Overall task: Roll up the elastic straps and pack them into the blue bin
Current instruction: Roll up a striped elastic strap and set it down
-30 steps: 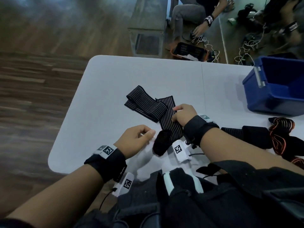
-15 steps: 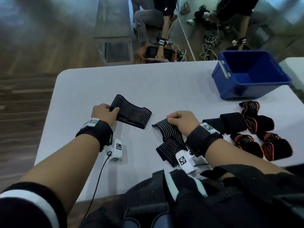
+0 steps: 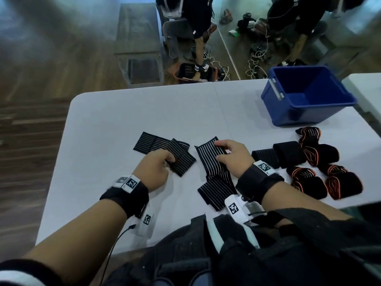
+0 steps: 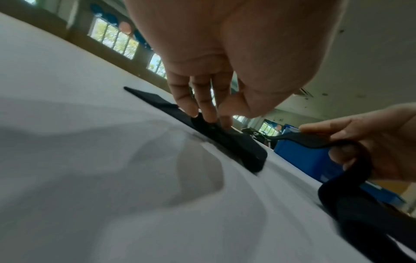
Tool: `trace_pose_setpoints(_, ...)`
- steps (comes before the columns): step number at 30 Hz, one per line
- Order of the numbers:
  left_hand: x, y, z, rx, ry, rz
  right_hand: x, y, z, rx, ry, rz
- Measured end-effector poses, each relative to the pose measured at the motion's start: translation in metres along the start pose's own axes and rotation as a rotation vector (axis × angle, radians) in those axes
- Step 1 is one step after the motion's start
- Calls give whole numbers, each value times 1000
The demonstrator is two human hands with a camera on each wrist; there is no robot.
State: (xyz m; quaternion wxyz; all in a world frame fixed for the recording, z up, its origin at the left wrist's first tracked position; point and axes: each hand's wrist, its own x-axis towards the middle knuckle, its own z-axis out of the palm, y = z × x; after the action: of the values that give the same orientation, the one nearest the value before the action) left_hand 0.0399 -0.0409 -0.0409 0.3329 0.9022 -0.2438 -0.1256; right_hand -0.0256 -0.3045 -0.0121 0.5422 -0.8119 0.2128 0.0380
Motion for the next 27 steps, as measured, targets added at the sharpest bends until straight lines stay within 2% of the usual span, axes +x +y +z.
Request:
trace_pose_setpoints(1,-2,0,0,-45,27,-48,-1,0,0,5,0,1)
trace_pose_setpoints(3,-1,-5,-5,-96,171,-117,-1,1,0,3,0,-2)
trace_pose_setpoints(6,15,-25,-18,-20,342,-236,-2,1,1,11,-9,-7)
trace_pose_setpoints(8,26,-38,-24,65,322,-358,-3,-1,4,33,-19,-12)
trace_pose_setpoints(10,33,-45,-26,153,233,-472,-6,-2,7,39,-10,-19)
trace_pose_setpoints(12,38,-48,-25,220,188,-511,-8,-2,8,42,-7,-26)
trace_pose_setpoints(14,40,-49,-24,203,191,-516,-10,-2,7,26,-7,-44)
trace_pose_setpoints(20,40,-38,-30,-42,258,-463,-17,-4,-1,6,11,-80)
trace_pose_setpoints(23,36,-16,-40,-160,315,-366,-17,-17,-9,39,1,-104)
trace_pose_setpoints(27,29,33,-62,-291,348,-198,-18,-50,-21,92,-7,-224)
